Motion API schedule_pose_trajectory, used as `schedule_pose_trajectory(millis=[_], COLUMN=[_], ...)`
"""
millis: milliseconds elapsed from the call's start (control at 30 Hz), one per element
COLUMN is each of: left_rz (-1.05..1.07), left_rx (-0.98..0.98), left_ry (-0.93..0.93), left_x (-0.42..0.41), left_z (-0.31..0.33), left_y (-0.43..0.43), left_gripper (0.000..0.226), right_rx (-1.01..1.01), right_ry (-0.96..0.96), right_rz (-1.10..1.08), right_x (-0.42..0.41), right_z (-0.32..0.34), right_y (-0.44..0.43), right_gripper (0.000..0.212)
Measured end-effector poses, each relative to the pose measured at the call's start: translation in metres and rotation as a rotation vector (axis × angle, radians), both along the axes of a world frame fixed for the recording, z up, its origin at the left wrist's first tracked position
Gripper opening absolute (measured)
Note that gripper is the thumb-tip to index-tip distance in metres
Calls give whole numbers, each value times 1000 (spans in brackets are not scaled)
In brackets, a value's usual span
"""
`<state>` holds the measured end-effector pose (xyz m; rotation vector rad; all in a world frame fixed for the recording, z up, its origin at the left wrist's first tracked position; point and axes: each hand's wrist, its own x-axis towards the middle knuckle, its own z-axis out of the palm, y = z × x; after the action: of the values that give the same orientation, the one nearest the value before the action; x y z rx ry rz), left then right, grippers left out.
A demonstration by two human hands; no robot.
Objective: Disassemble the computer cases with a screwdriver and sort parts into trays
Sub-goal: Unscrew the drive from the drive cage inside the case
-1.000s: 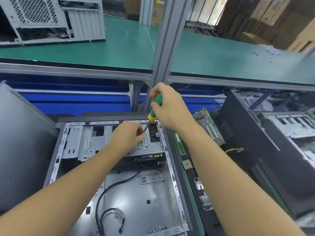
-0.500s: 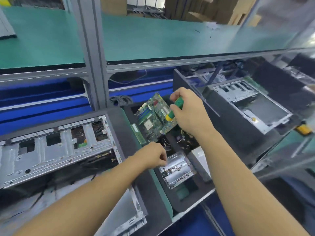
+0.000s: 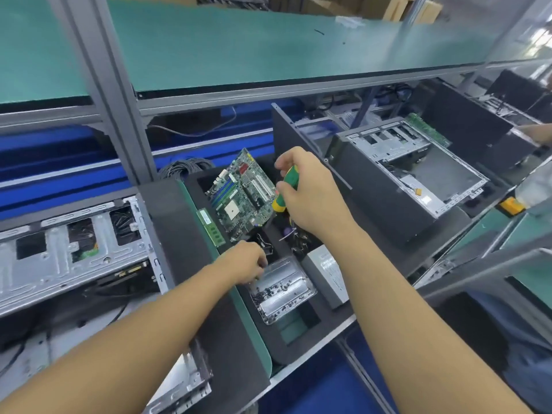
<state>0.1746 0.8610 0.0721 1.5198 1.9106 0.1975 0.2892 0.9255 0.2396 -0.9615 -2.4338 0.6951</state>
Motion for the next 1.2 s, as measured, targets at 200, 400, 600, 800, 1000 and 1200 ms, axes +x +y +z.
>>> schedule_pose_trajectory(millis=[200,400,600,800,1000,1200], left_rz=[209,533,605,584,652,588], left_rx=[303,438,378,443,508,464], left_ry=[-43,-25,9,-70,-157,-54], left_x=[-71,-142,-167,-149,-151,-158], left_z=[66,81,59,32,25,25], left_y=[-52,-139,-182,-160,-152,-151], left_gripper=[22,30,36,22,19,15], right_rx=[-25,-41,-59,-22,1,39], right_ry=[146,174,91,-58,-65,-110], right_rz=[94,266,413,456,449,489], right_x=[-51,-113,-157,-171,-176,-180], right_z=[17,19,2,-11,-14,-19], right_y=[-19,-56,-90,-96,-91,-94], right_gripper=[24,10,11,8,10,8])
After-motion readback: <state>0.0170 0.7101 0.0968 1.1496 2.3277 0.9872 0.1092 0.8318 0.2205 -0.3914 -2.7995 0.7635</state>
